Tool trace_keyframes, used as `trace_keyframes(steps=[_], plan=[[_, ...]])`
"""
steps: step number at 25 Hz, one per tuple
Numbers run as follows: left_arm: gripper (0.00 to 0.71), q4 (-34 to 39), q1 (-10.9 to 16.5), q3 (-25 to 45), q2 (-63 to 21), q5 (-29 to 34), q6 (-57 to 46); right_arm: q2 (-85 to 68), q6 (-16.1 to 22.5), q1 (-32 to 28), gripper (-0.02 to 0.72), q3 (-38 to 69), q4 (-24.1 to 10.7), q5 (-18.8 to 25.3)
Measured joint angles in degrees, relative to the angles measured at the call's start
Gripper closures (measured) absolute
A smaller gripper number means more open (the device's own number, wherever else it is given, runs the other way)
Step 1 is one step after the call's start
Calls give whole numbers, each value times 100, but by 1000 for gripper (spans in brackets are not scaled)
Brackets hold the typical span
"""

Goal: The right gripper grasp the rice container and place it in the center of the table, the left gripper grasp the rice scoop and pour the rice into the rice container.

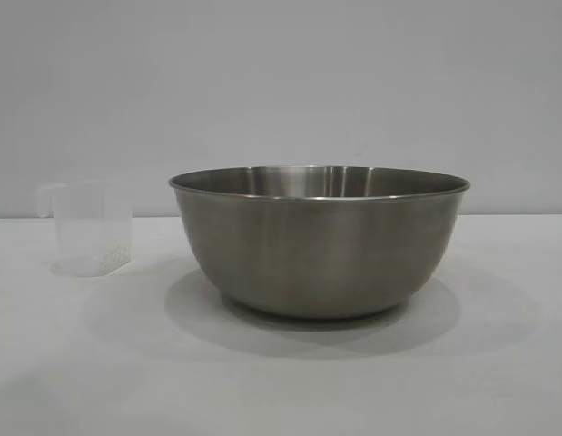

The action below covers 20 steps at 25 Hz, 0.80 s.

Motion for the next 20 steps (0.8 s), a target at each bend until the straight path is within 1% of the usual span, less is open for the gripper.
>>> trace_keyframes(steps=[5, 8, 14, 20], plan=[[503, -279, 0, 761, -711, 170, 10, 0, 0, 0, 342, 0, 0, 0], [503, -334, 0, 1047, -1055, 320, 13, 0, 0, 0, 342, 0, 0, 0], [503, -334, 0, 1153, -1582, 495, 24, 0, 0, 0, 342, 0, 0, 0], [503, -337, 0, 1162, -2012, 529, 24, 0, 0, 0, 342, 0, 0, 0]])
